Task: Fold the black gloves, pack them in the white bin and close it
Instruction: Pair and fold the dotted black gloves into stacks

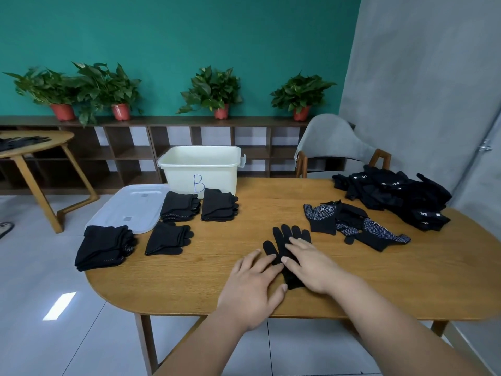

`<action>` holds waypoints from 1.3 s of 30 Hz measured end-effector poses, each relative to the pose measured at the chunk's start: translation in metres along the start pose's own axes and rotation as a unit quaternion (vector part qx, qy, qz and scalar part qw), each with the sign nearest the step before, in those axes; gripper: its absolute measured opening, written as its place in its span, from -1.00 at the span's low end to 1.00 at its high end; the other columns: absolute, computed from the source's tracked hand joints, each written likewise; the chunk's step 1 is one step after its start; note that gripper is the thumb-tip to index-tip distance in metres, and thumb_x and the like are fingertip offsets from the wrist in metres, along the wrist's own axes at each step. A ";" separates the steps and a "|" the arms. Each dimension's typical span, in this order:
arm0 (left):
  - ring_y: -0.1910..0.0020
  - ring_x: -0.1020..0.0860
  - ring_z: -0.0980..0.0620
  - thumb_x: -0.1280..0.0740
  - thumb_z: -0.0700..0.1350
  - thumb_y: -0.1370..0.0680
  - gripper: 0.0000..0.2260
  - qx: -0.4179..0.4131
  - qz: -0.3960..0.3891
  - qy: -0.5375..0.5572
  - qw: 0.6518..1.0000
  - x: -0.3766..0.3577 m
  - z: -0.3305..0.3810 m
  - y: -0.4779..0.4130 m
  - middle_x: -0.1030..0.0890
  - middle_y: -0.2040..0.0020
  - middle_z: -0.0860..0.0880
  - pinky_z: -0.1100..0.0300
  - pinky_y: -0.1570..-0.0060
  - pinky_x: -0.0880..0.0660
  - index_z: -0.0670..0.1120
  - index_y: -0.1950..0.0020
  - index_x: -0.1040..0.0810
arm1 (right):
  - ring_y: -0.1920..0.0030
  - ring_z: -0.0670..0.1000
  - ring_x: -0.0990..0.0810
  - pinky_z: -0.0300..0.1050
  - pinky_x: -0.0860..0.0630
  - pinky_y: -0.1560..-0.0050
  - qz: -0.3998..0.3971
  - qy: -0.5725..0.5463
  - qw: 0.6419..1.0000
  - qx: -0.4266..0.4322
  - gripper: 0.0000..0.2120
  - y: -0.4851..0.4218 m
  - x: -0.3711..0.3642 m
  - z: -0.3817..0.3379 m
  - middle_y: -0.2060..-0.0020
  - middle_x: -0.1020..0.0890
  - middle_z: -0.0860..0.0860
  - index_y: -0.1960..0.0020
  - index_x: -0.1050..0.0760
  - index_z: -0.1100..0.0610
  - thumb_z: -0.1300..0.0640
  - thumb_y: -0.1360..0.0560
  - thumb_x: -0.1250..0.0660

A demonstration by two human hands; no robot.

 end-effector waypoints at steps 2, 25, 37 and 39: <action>-0.69 0.07 0.05 0.06 0.37 -0.68 -0.43 0.002 -0.007 0.004 1.000 0.001 0.000 0.000 -0.18 -0.67 0.21 -0.05 -0.65 0.04 0.21 -0.65 -0.26 | -0.69 0.00 0.05 -0.03 0.01 -0.65 -0.017 0.003 1.000 -0.026 -0.39 -0.013 0.003 0.004 -0.70 -0.05 -0.03 -0.69 -0.13 0.06 -0.20 -0.74 -0.04; -0.70 0.19 0.06 0.06 0.37 -0.68 -0.31 0.093 -0.019 0.031 0.995 0.003 -0.002 -0.005 0.00 -0.73 0.12 -0.01 -0.67 0.12 0.04 -0.73 -0.07 | -0.67 -0.14 0.13 0.01 0.02 -0.67 0.111 0.026 0.993 -0.015 -0.34 0.036 -0.035 0.030 -0.68 0.01 -0.20 -0.71 0.03 -0.13 -0.37 -0.68 0.11; -0.57 -0.15 0.22 -0.31 0.40 -0.55 -0.52 0.028 0.088 0.122 0.988 0.002 -0.009 0.002 -0.44 -0.44 0.34 0.08 -0.57 -0.16 0.22 -0.39 -0.60 | -0.61 -0.19 -0.11 -0.06 -0.20 -0.57 0.185 -0.048 0.980 0.047 -0.58 0.047 -0.029 0.027 -0.52 -0.36 -0.35 -0.44 -0.49 -0.27 -0.32 -0.65 -0.15; -0.53 -0.21 0.24 -0.38 0.33 -0.56 -0.63 0.025 0.108 0.136 0.985 0.001 -0.011 0.003 -0.49 -0.38 0.34 0.10 -0.53 -0.19 0.22 -0.30 -0.66 | -0.51 -0.21 -0.26 -0.09 -0.30 -0.48 0.222 -0.104 0.966 0.080 -0.75 0.051 -0.029 0.031 -0.35 -0.51 -0.39 -0.21 -0.65 -0.25 -0.26 -0.57 -0.37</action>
Point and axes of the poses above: each hand's wrist, its own y-axis away from the middle knuckle, its own x-axis out of the back of the hand, z = x × y, the point moved 2 cm from there along -y, towards the middle knuckle
